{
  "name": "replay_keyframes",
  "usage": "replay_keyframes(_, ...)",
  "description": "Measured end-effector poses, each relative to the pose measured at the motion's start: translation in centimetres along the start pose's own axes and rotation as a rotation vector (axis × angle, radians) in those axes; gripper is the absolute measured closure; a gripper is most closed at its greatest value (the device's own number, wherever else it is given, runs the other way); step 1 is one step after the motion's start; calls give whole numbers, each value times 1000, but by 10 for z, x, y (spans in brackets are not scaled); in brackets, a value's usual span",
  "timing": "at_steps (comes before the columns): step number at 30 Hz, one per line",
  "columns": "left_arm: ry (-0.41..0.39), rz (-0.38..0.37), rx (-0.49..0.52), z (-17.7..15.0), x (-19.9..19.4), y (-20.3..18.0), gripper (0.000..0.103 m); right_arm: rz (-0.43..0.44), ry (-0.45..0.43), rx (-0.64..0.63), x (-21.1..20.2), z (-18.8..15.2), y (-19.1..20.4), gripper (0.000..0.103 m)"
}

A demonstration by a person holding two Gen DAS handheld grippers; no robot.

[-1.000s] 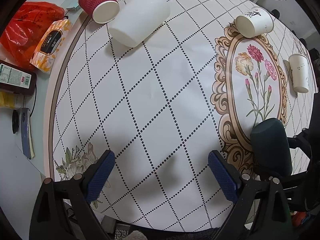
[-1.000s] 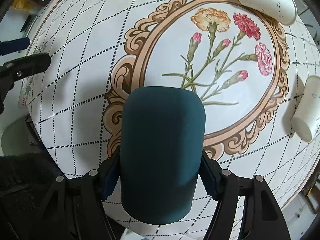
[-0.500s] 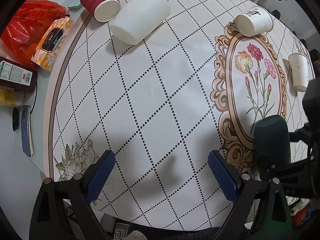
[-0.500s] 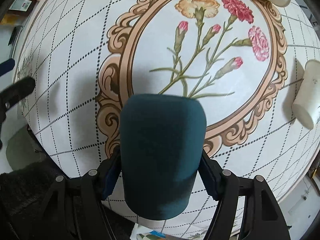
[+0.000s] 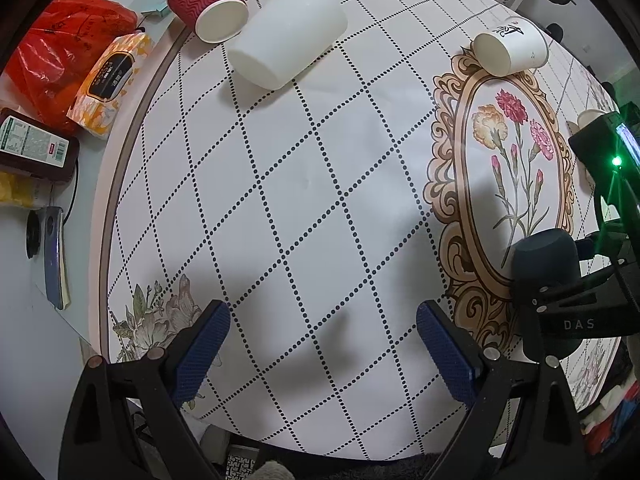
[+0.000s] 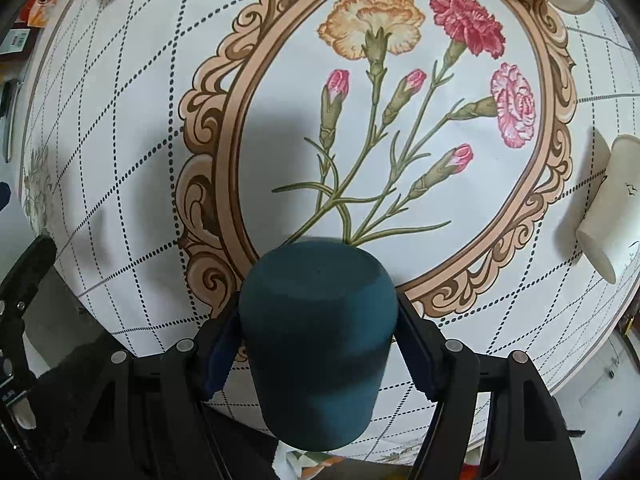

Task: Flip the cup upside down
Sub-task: 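Carry the upside-down mug with the right gripper over the flower oval, then lower the mug rim-down onto the flower oval and open the right gripper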

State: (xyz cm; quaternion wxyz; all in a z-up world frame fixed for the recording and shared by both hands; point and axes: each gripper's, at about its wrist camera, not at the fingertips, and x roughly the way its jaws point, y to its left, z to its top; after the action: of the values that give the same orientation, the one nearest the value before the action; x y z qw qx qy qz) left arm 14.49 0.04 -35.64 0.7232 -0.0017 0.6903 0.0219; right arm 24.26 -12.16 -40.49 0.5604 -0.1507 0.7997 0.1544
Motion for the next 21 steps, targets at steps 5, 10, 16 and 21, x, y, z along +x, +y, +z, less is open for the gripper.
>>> replay_keyframes(5, 9, -10, -2, 2, 3, 0, 8, -4, -37, -28, -2, -3, 13, 32)
replay_keyframes(10, 31, -42, -7, 8, 10, 1, 8, 10, -137, 5, -20, -14, 14, 32)
replay_keyframes(16, 49, -44, 4, 19, 18, 3, 8, 27, -327, 100, -59, -31, -8, 32)
replay_keyframes(21, 57, -50, 13, 29, 19, -5, 8, 44, -574, 228, -89, -33, -30, 32)
